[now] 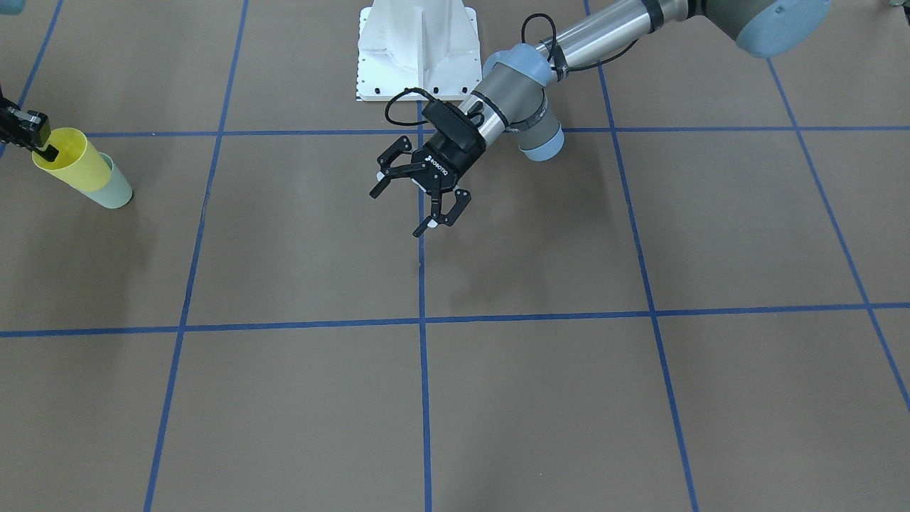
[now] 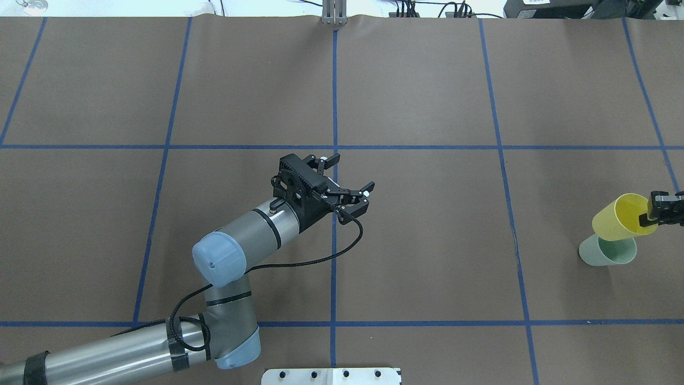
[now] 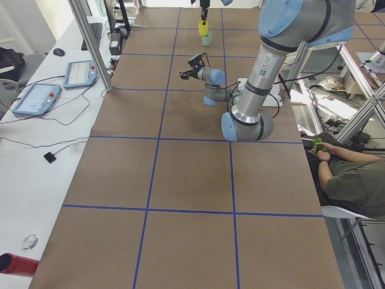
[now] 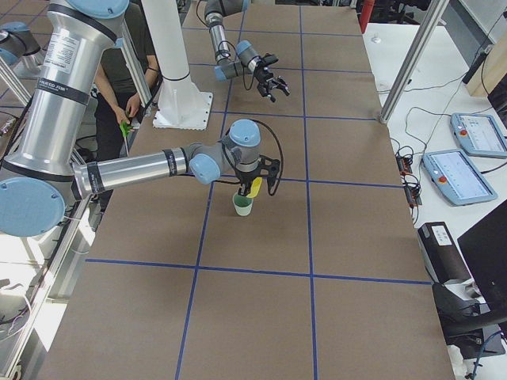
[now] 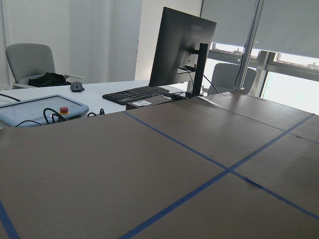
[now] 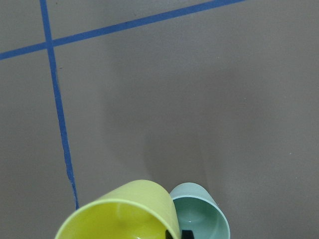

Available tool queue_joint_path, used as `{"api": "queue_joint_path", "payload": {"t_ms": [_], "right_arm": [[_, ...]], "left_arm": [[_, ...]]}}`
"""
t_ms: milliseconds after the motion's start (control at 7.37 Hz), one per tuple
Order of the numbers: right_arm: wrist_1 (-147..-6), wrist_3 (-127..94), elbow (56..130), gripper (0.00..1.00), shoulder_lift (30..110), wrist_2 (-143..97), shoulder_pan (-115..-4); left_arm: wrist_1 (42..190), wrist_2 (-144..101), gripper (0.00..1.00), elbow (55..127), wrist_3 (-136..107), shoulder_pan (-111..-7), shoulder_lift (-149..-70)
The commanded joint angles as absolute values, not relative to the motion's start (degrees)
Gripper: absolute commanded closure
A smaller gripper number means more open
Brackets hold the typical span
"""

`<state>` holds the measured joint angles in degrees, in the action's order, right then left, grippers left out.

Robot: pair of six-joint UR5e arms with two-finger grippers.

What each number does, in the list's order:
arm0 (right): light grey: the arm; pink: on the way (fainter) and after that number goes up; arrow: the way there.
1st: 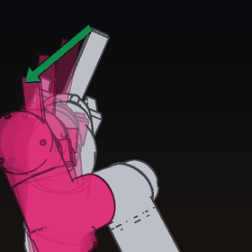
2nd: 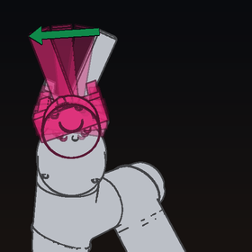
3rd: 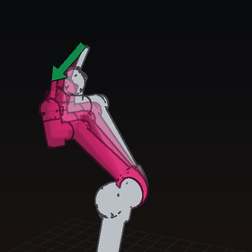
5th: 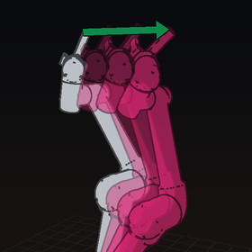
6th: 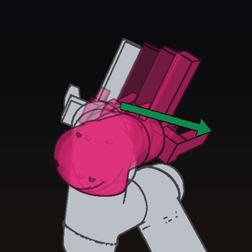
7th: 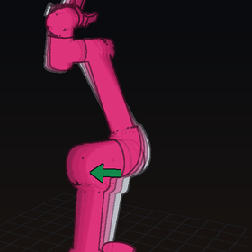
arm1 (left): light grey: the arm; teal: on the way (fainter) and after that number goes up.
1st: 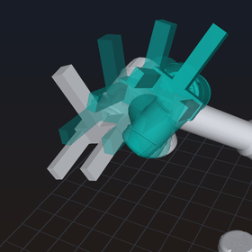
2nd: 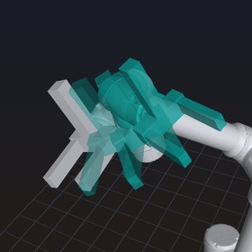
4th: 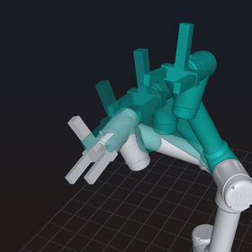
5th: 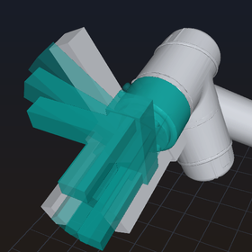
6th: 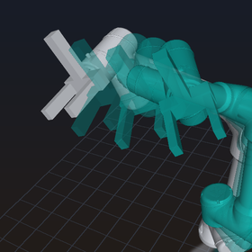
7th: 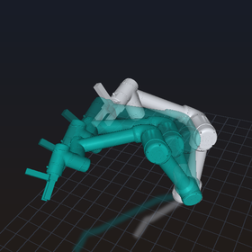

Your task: Transfer and stack yellow cup on green cup

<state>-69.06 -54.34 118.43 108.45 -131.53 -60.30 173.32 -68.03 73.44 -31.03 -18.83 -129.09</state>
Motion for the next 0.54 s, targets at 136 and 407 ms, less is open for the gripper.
{"api": "queue_joint_path", "payload": {"t_ms": [136,407], "right_arm": [[-68.91,-54.32,118.56,1.00,110.21,-132.19,-59.94],[-68.91,-54.23,118.56,1.00,110.57,-132.19,-59.33]], "left_arm": [[173.23,-68.03,0.01,73.30,-31.03,-18.81,-129.11],[173.23,-68.03,0.01,73.39,-31.03,-18.72,-129.11]]}}
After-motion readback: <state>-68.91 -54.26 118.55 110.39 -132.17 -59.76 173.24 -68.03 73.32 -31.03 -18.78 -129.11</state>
